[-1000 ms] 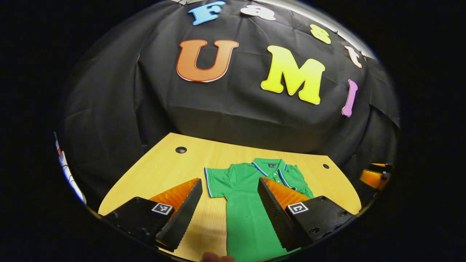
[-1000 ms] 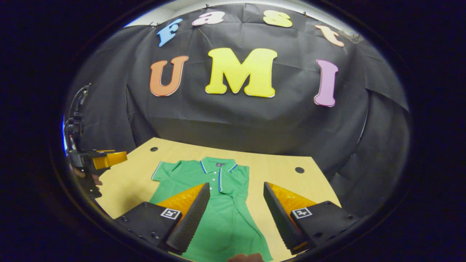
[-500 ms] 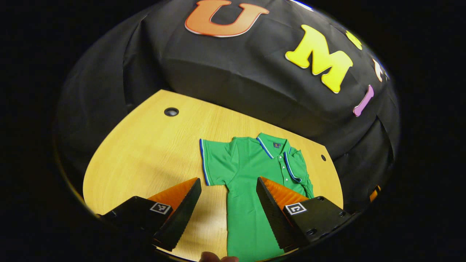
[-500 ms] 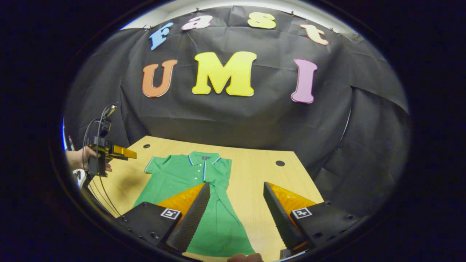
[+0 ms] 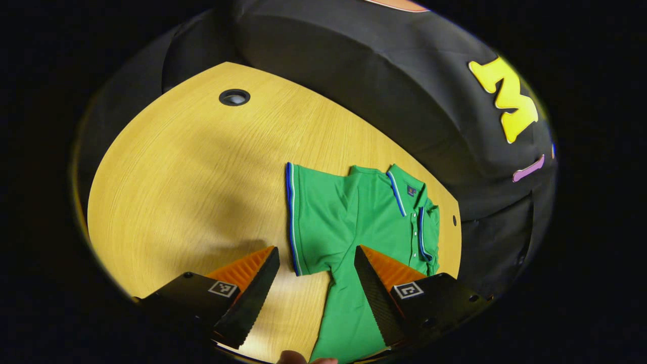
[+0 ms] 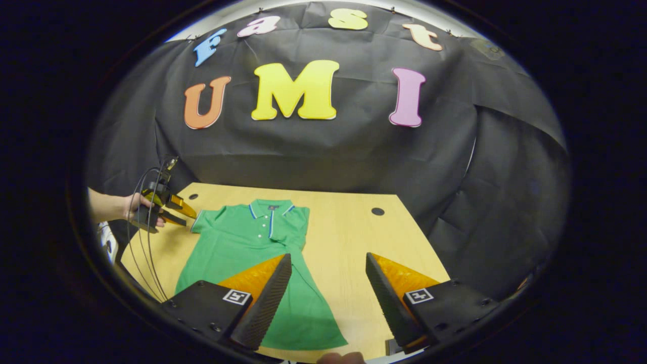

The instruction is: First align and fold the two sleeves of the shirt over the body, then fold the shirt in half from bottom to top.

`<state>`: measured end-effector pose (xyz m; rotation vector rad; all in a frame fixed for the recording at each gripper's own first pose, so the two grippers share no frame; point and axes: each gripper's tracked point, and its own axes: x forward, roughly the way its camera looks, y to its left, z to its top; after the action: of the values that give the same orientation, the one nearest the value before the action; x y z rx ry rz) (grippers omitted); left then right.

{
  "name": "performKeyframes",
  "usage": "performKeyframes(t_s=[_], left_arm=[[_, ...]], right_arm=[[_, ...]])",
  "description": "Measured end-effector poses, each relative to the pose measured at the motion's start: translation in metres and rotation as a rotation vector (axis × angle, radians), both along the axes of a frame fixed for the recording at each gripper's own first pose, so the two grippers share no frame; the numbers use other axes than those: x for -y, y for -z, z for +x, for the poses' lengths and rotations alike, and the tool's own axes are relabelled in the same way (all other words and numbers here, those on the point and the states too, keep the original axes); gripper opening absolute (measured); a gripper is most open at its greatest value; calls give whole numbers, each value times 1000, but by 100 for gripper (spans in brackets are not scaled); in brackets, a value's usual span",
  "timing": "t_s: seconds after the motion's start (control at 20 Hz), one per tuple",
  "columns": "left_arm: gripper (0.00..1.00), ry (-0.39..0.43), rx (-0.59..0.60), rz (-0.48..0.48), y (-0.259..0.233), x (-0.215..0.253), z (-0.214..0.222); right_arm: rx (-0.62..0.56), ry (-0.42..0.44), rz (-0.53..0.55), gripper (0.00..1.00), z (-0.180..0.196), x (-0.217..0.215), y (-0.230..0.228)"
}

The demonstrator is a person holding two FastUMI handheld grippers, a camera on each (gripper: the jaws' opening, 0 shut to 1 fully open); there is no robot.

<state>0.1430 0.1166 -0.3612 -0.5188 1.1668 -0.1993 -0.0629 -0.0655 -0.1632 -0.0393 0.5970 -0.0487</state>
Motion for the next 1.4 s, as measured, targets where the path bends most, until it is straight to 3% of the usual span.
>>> performKeyframes(t_s=[0.1,0.45,0.55,0.6,0.65,0.7,0.8,1.0,1.2,1.4], left_arm=[[100,10,-26,-5,7,5,1],[81,9,-66,-36,20,26,11],[60,7,-83,-17,25,26,12],[55,-5,-95,4,28,23,12],[36,-21,-102,14,31,22,12],[23,-34,-108,5,32,24,12],[9,-52,-124,-19,27,27,9],[3,-64,-39,-36,3,33,19],[3,-48,48,-22,-37,42,32],[3,32,111,-2,-65,79,40]], right_arm=[[-3,7,-2,95,0,3,1],[-20,37,16,94,-1,9,12],[-30,44,19,95,-2,11,16],[-27,47,22,95,-1,12,15],[-24,50,23,94,-2,13,16],[-28,51,27,94,-3,12,18],[-35,47,32,95,-5,12,19],[-20,36,47,98,-2,9,18],[-4,22,73,94,3,6,15],[13,34,100,94,2,12,12]])
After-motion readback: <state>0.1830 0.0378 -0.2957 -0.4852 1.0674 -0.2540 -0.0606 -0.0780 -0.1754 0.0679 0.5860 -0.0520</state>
